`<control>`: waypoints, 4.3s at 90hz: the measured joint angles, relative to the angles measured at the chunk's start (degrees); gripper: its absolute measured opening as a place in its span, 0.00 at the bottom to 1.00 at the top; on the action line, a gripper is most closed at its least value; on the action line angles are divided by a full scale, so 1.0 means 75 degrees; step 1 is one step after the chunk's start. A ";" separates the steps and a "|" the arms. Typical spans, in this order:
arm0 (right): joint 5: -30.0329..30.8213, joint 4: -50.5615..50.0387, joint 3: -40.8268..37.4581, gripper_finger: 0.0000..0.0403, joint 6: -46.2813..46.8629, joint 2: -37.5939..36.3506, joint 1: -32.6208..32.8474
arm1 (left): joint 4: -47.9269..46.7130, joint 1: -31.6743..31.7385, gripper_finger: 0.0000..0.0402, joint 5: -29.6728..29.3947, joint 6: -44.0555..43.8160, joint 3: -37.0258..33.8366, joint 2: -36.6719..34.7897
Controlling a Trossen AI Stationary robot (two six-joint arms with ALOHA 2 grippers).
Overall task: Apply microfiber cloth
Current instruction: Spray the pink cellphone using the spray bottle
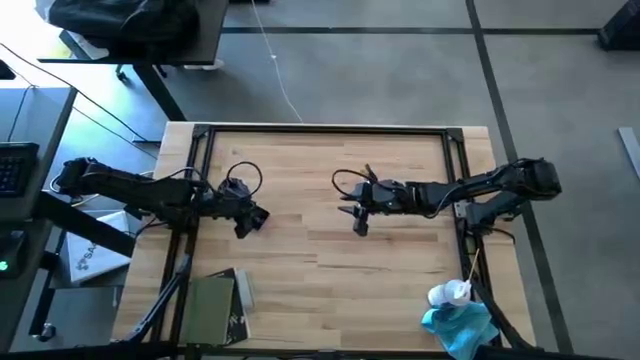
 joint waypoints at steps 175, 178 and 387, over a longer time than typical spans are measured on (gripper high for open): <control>-0.0354 0.1067 -0.0012 0.26 0.0332 0.1154 0.0175 | 0.3891 0.0101 0.37 0.1391 -0.0153 0.0007 0.3478; -0.0354 0.1062 -0.0012 0.26 0.0332 0.1154 0.0172 | 0.3986 0.0063 0.37 0.1524 0.0025 0.0004 0.3477; 0.0187 0.0610 0.1267 0.26 -0.3264 0.3249 -0.0028 | 0.5924 0.0920 0.37 -0.1497 0.3342 -0.0961 0.4313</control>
